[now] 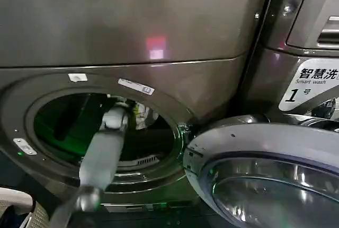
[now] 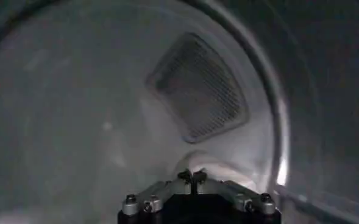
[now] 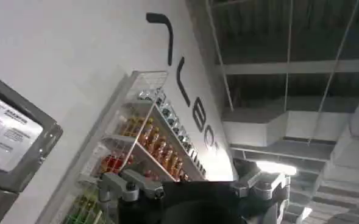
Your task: Grasp the clothes from the dryer.
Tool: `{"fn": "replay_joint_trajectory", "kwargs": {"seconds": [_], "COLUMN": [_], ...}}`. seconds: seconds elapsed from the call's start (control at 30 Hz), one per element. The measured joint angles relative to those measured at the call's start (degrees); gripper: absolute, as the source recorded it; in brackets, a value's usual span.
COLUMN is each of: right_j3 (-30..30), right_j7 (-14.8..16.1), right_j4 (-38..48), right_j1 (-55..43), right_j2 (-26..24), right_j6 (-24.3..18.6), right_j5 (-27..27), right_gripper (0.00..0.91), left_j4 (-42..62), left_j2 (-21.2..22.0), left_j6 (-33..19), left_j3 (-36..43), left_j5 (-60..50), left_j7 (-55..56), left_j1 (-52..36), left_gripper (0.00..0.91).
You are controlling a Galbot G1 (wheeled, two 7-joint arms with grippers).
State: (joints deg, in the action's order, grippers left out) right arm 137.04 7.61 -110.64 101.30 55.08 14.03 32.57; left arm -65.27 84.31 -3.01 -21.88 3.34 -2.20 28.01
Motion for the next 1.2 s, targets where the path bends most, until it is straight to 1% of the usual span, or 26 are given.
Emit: {"fn": "replay_joint_trajectory", "kwargs": {"seconds": [0.2, 0.43, 0.7, 1.2], "right_j3": [1.1, 2.2, 2.3, 2.4], "right_j7": [-0.9, -1.6, -1.6, -0.8], "right_j4": [0.1, 0.8, 1.1, 0.6], "right_j1": [0.3, 1.0, 0.9, 0.5], "right_j2": [0.0, -0.2, -0.5, -0.7], "right_j6": [-0.6, -1.6, -2.2, -1.7], "right_j5": [0.7, 1.7, 2.0, 2.6], "right_gripper": [0.907, 0.907, 0.907, 0.907], "left_j4": [-7.7, -11.0, -11.1, -9.2], "left_j2": [1.5, 1.7, 1.6, 1.5], "left_j6": [-1.1, -0.8, -0.9, -0.2], "left_j3": [-2.3, -3.2, -3.7, -3.4], "left_j5": [-0.3, -0.8, -1.1, -1.2], "left_j7": [6.0, 8.2, 8.4, 7.7], "left_j1": [7.1, 9.7, 9.9, 8.2], "left_gripper": [0.0, 0.0, 0.0, 0.0]}}
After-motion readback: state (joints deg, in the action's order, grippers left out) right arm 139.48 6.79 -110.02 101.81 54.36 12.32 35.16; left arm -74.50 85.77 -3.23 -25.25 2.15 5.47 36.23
